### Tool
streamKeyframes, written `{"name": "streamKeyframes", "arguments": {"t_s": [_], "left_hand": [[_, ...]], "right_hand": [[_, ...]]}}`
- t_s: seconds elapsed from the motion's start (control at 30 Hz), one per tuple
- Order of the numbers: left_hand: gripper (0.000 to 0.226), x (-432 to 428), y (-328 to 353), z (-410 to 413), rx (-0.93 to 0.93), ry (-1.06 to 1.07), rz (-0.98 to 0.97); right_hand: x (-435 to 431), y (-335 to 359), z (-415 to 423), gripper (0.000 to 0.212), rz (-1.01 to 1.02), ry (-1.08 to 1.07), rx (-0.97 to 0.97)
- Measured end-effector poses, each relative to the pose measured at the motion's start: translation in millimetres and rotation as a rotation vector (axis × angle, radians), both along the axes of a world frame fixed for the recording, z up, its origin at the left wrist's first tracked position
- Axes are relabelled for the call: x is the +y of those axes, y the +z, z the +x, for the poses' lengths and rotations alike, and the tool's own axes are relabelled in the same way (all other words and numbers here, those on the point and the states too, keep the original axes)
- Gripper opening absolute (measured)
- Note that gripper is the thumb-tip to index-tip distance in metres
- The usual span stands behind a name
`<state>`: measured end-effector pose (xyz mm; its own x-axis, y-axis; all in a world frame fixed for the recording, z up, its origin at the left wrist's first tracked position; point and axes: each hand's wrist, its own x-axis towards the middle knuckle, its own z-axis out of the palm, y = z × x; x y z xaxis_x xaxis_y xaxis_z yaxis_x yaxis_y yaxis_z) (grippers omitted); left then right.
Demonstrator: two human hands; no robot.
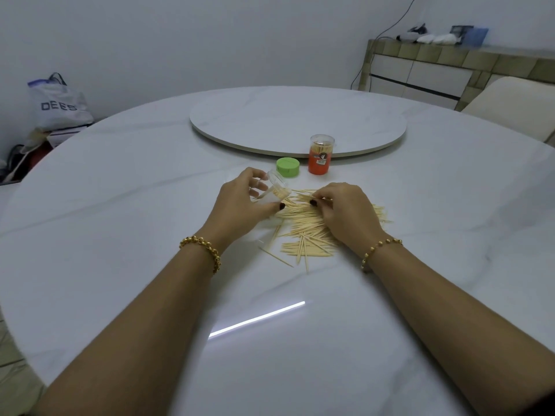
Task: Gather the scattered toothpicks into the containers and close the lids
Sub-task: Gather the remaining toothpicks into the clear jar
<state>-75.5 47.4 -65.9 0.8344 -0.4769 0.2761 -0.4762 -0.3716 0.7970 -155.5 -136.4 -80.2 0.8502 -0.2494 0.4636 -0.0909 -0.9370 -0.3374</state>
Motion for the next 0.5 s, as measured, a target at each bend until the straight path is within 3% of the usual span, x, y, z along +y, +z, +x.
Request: {"name": "streamKeyframes", "arguments": {"t_s": [0.5], "left_hand": [[0.052,0,3,-2,-0.03,-0.005,-0.009]], "right_hand": [[1,11,-4,0.018,0.09,-0.002,-0.252]]}}
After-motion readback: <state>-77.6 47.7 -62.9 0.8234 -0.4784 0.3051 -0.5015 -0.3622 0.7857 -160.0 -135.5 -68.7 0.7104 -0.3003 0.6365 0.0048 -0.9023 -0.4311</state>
